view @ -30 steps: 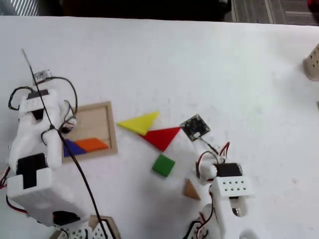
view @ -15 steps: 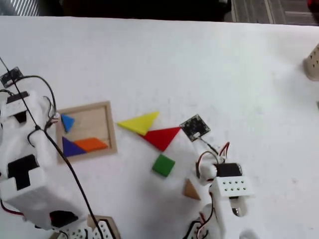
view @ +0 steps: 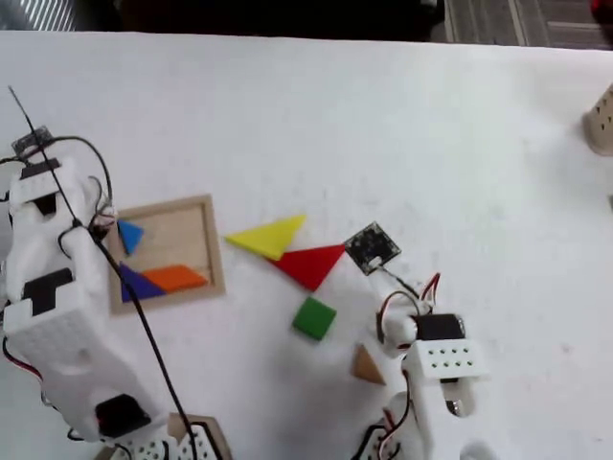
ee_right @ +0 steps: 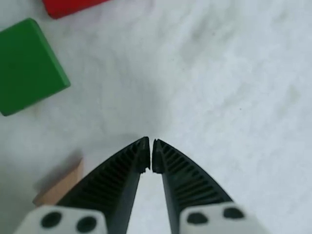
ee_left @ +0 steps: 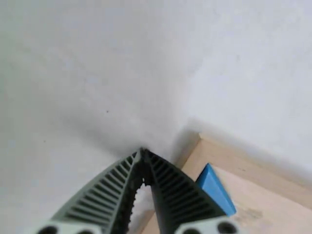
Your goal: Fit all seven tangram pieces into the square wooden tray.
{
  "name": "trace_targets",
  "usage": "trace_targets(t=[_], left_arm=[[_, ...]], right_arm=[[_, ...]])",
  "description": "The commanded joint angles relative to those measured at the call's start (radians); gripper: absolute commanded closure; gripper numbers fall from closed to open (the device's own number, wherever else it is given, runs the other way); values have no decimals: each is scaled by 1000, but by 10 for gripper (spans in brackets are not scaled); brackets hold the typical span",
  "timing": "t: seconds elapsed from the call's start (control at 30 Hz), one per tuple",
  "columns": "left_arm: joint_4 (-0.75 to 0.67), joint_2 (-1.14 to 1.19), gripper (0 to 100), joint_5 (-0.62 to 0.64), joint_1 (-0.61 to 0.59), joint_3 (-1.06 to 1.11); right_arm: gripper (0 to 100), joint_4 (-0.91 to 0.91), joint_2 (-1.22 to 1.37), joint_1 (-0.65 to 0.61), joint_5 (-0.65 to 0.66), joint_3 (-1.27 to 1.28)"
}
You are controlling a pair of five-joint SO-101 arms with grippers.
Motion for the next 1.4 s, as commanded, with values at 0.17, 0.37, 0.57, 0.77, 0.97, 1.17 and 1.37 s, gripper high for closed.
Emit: trace_targets(t=[0.17, 0.37, 0.57, 0.77, 0.97, 1.17, 1.37], left_arm=[[-48, -114, 976, 5, 147, 115], [-87, -220, 976, 5, 151, 195], [-81, -341, 976, 5, 128, 259], [-89, -478, 974, -2, 38, 387], [-224, -521, 973, -54, -65, 537], [-238, -522, 973, -144, -59, 552], [-285, -521, 973, -149, -62, 559]], right_arm=[[981, 19, -21, -5, 25, -5], [981, 19, -21, -5, 25, -5], [981, 19, -21, -5, 25, -5], [981, 19, -21, -5, 20, -9], [980, 30, -21, -8, 17, -14], [868, 107, -21, -13, 15, -83], [797, 225, -13, -16, 44, -140]])
